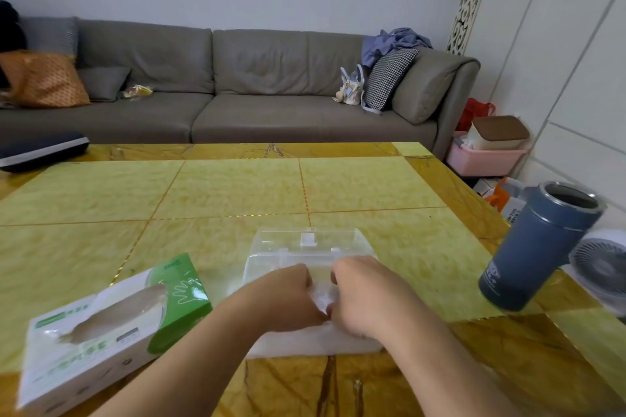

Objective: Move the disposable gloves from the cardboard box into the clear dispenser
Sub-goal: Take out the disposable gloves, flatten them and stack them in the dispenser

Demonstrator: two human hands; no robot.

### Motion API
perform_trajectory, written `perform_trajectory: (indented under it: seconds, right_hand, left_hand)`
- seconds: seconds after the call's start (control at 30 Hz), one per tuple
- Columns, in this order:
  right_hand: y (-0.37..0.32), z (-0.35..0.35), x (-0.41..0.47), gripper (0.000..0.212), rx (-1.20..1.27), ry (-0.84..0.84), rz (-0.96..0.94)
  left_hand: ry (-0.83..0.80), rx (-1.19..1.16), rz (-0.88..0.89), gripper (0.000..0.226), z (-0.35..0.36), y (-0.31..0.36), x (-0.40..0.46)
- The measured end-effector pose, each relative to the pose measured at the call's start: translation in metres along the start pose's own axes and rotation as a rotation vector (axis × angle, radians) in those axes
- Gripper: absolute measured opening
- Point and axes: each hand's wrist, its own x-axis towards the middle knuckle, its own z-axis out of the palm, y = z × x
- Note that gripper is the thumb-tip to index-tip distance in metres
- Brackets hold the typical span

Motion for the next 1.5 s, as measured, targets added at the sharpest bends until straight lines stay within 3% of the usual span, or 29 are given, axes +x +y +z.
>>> perform_trajectory:
  seconds: [0.07, 0.13, 0.17, 0.23, 0.3, 0.37, 0.5, 0.6, 0.7, 0.87, 0.93, 1.0, 1.1, 1.17, 1.2, 1.27, 1.4, 1.5]
  right_hand:
    - [0.001, -0.001, 0.003, 0.029, -0.015, -0.025, 0.006]
    - [0.000, -0.001, 0.005, 0.012, -0.054, -0.032, 0.007]
    - [-0.002, 0.000, 0.006, 0.017, -0.066, -0.049, 0.017]
    - [-0.006, -0.001, 0.009, 0.026, -0.107, -0.131, 0.032]
    - [-0.010, -0.004, 0.015, 0.022, -0.130, -0.249, 0.046]
    - [-0.013, -0.006, 0.019, 0.024, -0.141, -0.314, 0.027]
    - [-0.016, -0.002, 0.020, 0.022, -0.186, -0.408, 0.026]
    - [-0.013, 0.001, 0.019, 0.052, -0.134, -0.395, 0.031]
    - [-0.008, 0.003, 0.016, 0.068, -0.084, -0.404, 0.065]
    - [-0.009, 0.004, 0.009, 0.076, -0.040, -0.388, 0.109]
    - [-0.011, 0.004, 0.007, 0.080, -0.008, -0.376, 0.117]
    - [-0.011, 0.004, 0.005, 0.075, 0.011, -0.359, 0.119]
    - [-0.013, 0.004, 0.001, 0.041, 0.012, -0.316, 0.110]
    - [-0.014, 0.005, -0.003, 0.010, -0.021, -0.232, 0.092]
    - [-0.016, 0.003, -0.006, 0.006, -0.035, -0.195, 0.085]
    - [-0.020, -0.005, -0.015, 0.004, -0.047, -0.125, 0.074]
    - [-0.034, -0.018, -0.032, 0.030, -0.018, 0.095, 0.040]
    - [-0.048, -0.015, -0.036, 0.039, 0.052, 0.322, -0.055]
  left_hand:
    - [-0.009, -0.023, 0.002, 0.060, -0.001, -0.002, -0.002]
    - [-0.024, -0.047, 0.004, 0.065, -0.004, -0.005, -0.007]
    - [-0.011, -0.050, 0.012, 0.064, -0.006, -0.006, -0.011]
    - [0.097, 0.031, 0.042, 0.053, -0.007, -0.003, -0.022]
    - [0.304, 0.250, 0.128, 0.037, -0.005, 0.005, -0.034]
    - [0.400, 0.421, 0.192, 0.029, -0.001, 0.016, -0.040]
    - [0.177, 0.422, 0.035, 0.020, -0.004, 0.018, -0.033]
    - [0.064, 0.410, -0.062, 0.039, -0.008, 0.009, -0.028]
    - [-0.007, 0.490, -0.055, 0.051, -0.006, 0.009, -0.027]
    - [-0.151, 0.554, -0.075, 0.091, -0.004, 0.011, -0.020]
    - [-0.194, 0.558, -0.090, 0.095, -0.002, 0.012, -0.017]
    - [-0.176, 0.554, -0.065, 0.084, -0.004, 0.012, -0.017]
    - [-0.084, 0.466, 0.012, 0.039, -0.008, 0.007, -0.028]
    - [-0.025, 0.452, 0.035, 0.024, -0.009, 0.004, -0.041]
    - [0.010, 0.471, 0.059, 0.018, -0.009, 0.004, -0.047]
    - [0.089, 0.532, 0.122, 0.014, -0.010, 0.002, -0.062]
    - [0.400, 0.376, 0.233, 0.042, -0.019, -0.013, -0.082]
    - [0.693, 0.158, 0.144, 0.017, -0.034, -0.051, -0.091]
